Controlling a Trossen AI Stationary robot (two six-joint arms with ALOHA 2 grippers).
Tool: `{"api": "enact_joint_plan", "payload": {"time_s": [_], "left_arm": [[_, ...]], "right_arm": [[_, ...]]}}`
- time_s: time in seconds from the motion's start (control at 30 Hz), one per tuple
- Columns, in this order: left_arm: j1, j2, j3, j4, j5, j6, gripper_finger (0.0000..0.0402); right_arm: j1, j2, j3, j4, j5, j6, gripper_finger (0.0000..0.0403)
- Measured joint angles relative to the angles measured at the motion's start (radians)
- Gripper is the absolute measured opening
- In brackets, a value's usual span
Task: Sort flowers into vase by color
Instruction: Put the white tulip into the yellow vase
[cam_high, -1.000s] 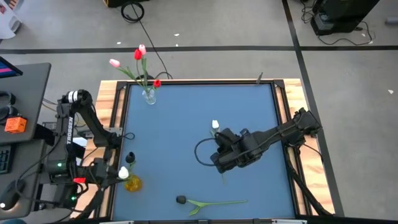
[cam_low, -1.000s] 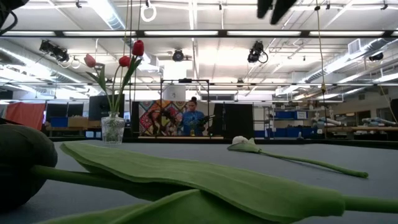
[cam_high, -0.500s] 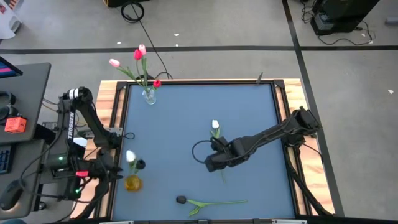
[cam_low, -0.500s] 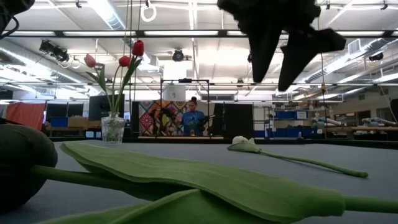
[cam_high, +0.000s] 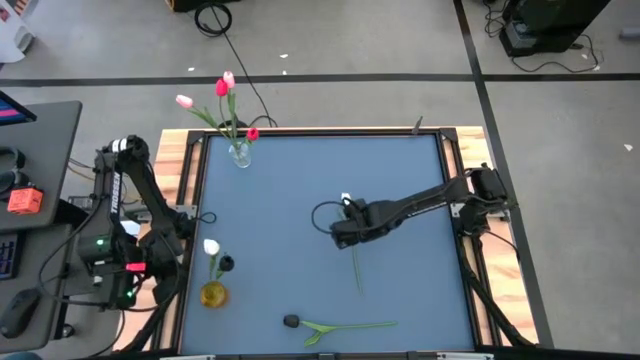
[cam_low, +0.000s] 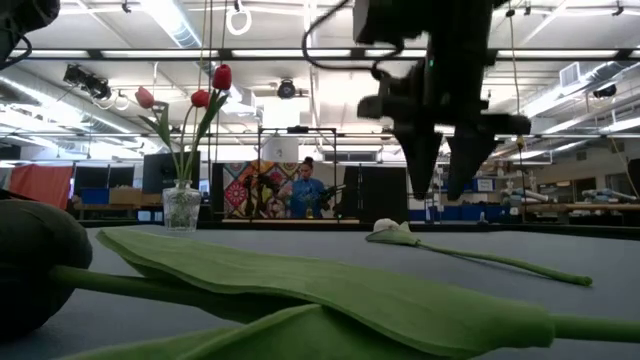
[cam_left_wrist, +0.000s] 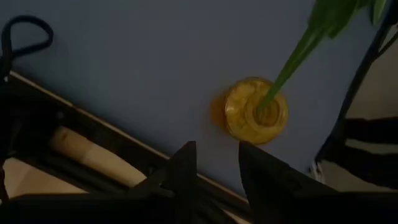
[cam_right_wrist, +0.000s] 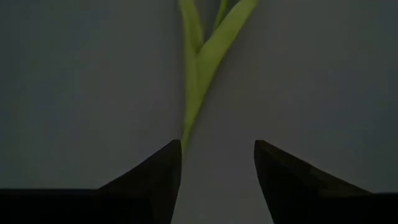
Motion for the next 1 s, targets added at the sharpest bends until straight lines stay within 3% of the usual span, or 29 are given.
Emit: {"api": "enact_joint_plan", "payload": {"time_s": [0.33, 0.57, 0.77, 1.0], "left_arm": [[-0.007, -0.03, 0.001, 0.081, -0.006, 0.036, 0.0095], [-0.007, -0.03, 0.001, 0.09, -0.006, 0.037, 0.0085], [0.0, -0.048, 0.002, 0.084, -0.006, 0.049, 0.0082], [0.08, -0.054, 0.136, -0.141, -0.008, 0.118, 0.0082]], "right_arm": [[-0.107, -0.001, -0.143, 0.248, -0.105, -0.078, 0.0209], [-0.161, -0.001, -0.155, 0.289, -0.109, -0.115, 0.0209], [-0.214, -0.001, -0.155, 0.351, -0.177, -0.175, 0.0209], [-0.226, -0.001, -0.154, 0.462, -0.191, -0.23, 0.0209]]}}
